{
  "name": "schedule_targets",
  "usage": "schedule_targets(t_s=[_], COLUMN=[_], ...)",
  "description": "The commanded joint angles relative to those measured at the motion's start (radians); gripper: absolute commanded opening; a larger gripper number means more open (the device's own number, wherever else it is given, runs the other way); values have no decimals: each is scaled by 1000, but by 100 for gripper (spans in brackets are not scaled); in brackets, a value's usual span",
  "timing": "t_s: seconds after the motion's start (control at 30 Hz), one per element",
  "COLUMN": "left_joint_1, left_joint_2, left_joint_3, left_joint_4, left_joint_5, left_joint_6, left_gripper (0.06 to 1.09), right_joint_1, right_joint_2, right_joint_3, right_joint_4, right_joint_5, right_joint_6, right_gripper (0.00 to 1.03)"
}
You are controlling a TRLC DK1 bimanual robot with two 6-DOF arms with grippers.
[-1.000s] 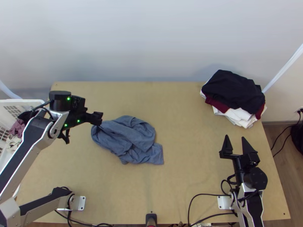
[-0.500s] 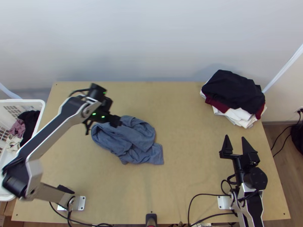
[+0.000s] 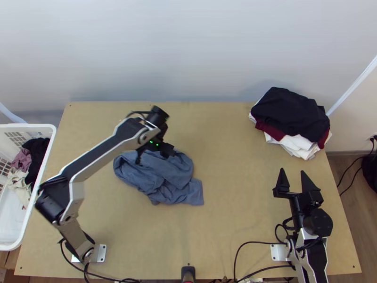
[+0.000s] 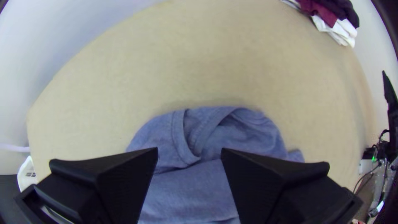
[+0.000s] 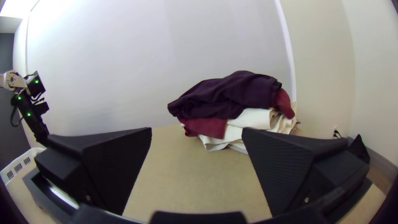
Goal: Fold the t-shirt
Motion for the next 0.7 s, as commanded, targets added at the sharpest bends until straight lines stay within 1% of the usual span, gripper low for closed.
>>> schedule_targets(t_s=[0.0, 0.13, 0.27, 0.4, 0.53, 0.57, 0.63, 0.67], left_joint_1=[-23, -27, -29, -23, -18, -16, -13, -7], left_joint_2=[52, 95, 122, 141, 135, 135, 135, 133], left_joint_3=[13, 15, 10, 1, -28, -36, -51, -58], left_joint_4=[14, 25, 40, 49, 75, 83, 106, 115], left_joint_5=[-54, -100, -114, -155, -155, -155, -157, -155], left_joint_6=[-18, -18, -12, -4, 14, 20, 31, 39], left_gripper=[81, 81, 81, 80, 58, 51, 33, 27], right_joint_1=[-3, -3, -3, -3, -3, -3, -3, -3], right_joint_2=[-3, -3, -3, -3, -3, -3, -3, -3], right_joint_3=[-6, -8, -6, -8, -6, -6, -6, -6], right_joint_4=[-20, -18, -18, -18, -20, -20, -18, -18], right_joint_5=[1, 1, 1, -1, -1, 1, 1, 1], right_joint_6=[11, 11, 11, 11, 11, 11, 11, 11], right_gripper=[98, 98, 98, 98, 98, 98, 98, 98])
